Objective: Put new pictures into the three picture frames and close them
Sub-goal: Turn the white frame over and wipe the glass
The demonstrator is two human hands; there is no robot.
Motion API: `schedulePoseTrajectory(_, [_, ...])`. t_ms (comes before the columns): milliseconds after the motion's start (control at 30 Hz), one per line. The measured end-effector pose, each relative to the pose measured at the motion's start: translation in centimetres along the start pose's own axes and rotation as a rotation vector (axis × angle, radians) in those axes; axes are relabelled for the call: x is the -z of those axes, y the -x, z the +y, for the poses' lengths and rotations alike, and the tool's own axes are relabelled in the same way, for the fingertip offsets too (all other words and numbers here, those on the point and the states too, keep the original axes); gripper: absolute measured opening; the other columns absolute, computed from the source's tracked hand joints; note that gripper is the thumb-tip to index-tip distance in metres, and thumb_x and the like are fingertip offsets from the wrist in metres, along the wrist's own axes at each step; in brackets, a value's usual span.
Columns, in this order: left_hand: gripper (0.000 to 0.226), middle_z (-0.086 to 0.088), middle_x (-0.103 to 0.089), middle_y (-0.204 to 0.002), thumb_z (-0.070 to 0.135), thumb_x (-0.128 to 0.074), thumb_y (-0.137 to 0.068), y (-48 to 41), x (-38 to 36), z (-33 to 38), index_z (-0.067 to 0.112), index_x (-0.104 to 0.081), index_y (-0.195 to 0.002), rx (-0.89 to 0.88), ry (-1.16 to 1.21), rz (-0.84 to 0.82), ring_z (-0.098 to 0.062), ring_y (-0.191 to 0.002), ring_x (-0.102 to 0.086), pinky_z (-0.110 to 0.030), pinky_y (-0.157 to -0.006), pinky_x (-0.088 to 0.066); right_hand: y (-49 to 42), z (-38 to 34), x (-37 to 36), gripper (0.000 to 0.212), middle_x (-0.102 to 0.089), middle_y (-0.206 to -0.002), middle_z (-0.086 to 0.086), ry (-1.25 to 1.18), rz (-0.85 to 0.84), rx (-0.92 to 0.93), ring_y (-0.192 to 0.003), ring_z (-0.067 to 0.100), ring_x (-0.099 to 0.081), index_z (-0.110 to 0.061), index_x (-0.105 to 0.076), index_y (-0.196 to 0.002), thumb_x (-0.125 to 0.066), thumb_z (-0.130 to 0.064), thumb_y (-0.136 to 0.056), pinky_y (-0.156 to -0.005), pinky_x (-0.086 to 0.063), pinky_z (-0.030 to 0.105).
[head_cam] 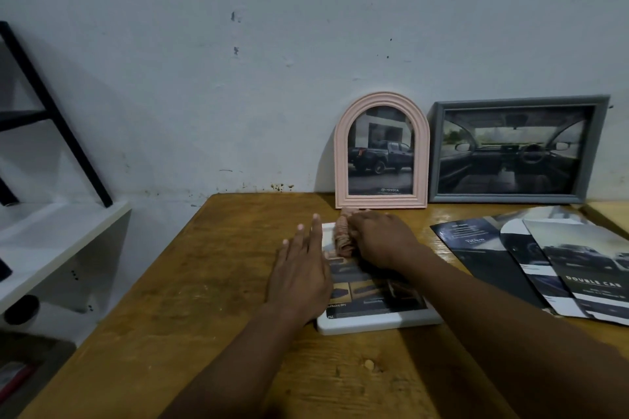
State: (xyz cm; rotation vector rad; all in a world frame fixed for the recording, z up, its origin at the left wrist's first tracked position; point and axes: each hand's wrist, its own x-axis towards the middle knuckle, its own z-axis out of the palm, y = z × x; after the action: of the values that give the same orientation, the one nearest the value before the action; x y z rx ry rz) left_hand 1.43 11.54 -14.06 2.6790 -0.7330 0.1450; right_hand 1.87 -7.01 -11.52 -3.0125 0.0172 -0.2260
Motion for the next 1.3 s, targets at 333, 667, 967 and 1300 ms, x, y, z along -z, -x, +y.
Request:
schedulePoseTrajectory(333, [0.066,-0.005,-0.01,-0.171,0.038,-0.023,-0.111,-0.2,0.1,0.9,0.035,0.022,-0.158,0.042,0.012,-0.135,-0.033,-0.156,-0.007,-0.05,-0.123,-0.014,4.7,2.6,1.9,0.027,-0.067,-0.113,0.014,-0.13,0.077,-0.286,-0.103,0.033,-0.062,-0.011,-0.064,-0.115,-0.055,-0.007,-0.089,-0.085,-0.05,0.04])
schedulePoseTrajectory(667, [0.068,-0.008,-0.047,-0.155,0.052,-0.03,-0.107,-0.2,0.3,0.3,0.028,-0.001,-0.163,0.051,-0.049,0.1,-0.029,-0.139,-0.047,-0.047,-0.109,-0.041,15.7,2.9,6.2,0.023,-0.063,-0.098,-0.007,-0.208,-0.11,-0.268,-0.081,0.004,-0.06,-0.027,-0.063,-0.11,-0.05,-0.011,-0.099,-0.06,-0.048,0.017])
schedulePoseTrajectory(967, [0.042,0.001,-0.067,-0.116,0.057,-0.038,-0.103,-0.1,2.3,0.9,0.029,-0.042,-0.134,0.18,0.11,0.078,-0.018,-0.094,-0.066,-0.044,-0.077,-0.06,13.3,2.4,7.5,0.044,-0.06,-0.131,0.007,-0.087,-0.154,-0.295,-0.114,0.025,-0.059,-0.02,-0.05,-0.134,-0.056,-0.036,-0.094,-0.093,-0.052,0.042])
schedulePoseTrajectory(1300, [0.045,0.003,-0.064,-0.126,0.041,-0.056,-0.1,0.1,3.2,1.6,0.032,-0.042,-0.142,0.229,0.476,-0.004,-0.019,-0.103,-0.066,-0.042,-0.083,-0.061,7.6,-1.5,5.8,0.053,-0.056,-0.109,0.005,-0.44,-0.09,-0.413,-0.094,0.021,-0.059,-0.013,-0.039,-0.138,-0.06,-0.031,-0.092,-0.075,-0.052,0.034])
